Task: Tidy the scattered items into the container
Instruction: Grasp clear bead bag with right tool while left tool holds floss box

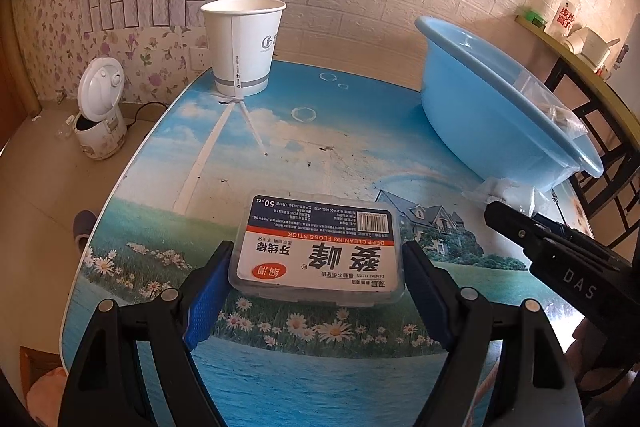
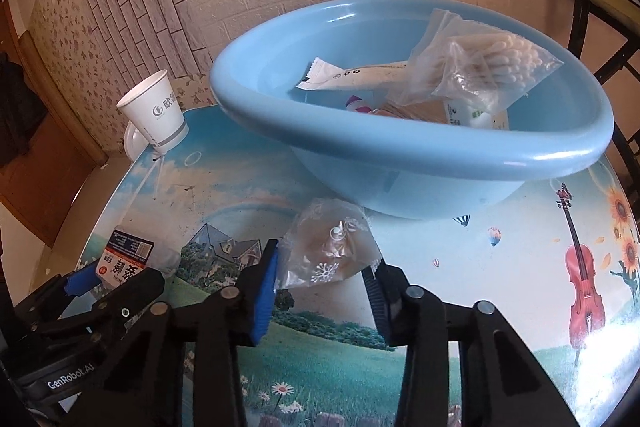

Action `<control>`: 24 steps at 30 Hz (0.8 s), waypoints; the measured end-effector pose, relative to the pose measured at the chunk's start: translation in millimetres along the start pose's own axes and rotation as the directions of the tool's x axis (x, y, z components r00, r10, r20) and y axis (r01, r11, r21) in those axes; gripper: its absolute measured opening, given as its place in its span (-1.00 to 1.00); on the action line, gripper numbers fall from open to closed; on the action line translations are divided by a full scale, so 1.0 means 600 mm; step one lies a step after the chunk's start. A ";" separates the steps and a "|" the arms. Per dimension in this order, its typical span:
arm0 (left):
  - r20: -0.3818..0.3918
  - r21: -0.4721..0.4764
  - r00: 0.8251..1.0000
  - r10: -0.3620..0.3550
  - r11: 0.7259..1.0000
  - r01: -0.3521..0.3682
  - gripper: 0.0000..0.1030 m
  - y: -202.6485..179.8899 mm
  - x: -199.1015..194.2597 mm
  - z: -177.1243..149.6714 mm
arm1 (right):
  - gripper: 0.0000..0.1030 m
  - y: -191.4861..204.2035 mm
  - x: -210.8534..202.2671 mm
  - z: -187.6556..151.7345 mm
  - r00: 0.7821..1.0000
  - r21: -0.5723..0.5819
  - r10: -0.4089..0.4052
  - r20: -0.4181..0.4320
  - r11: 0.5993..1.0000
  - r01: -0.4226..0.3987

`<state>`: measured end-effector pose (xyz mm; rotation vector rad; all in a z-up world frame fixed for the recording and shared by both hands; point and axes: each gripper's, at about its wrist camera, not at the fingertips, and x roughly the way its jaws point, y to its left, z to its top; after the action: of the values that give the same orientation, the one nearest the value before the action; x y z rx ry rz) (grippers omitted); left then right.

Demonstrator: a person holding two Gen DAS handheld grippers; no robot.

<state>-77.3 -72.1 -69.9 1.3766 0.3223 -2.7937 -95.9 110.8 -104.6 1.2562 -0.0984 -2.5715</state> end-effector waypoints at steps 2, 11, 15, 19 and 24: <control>0.000 0.004 1.000 -0.004 1.000 0.004 0.56 -0.006 -0.003 -0.001 | -0.28 -0.005 -0.010 -0.002 1.000 -0.003 0.003 0.007 1.000 -0.002; 0.012 0.035 0.999 -0.037 0.999 0.036 0.56 -0.049 -0.018 -0.006 | -0.28 -0.053 -0.085 -0.035 0.999 0.019 -0.018 0.042 1.000 0.017; -0.001 0.058 0.998 -0.061 0.996 0.061 0.56 -0.075 -0.015 -0.017 | -0.28 -0.090 -0.116 -0.054 0.998 0.043 -0.037 0.050 0.998 0.034; -0.015 0.089 0.998 -0.062 0.994 0.063 0.56 -0.094 -0.011 -0.030 | -0.28 -0.124 -0.128 -0.079 0.998 0.070 -0.057 0.028 0.996 0.055; -0.020 0.097 0.998 -0.055 0.994 0.057 0.56 -0.102 -0.010 -0.040 | -0.27 -0.146 -0.134 -0.107 0.998 0.068 -0.057 -0.001 0.996 0.057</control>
<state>-60.9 -8.3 -68.7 1.4339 0.2310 -2.8803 -17.8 220.6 -99.1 1.2997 -0.1541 -2.6386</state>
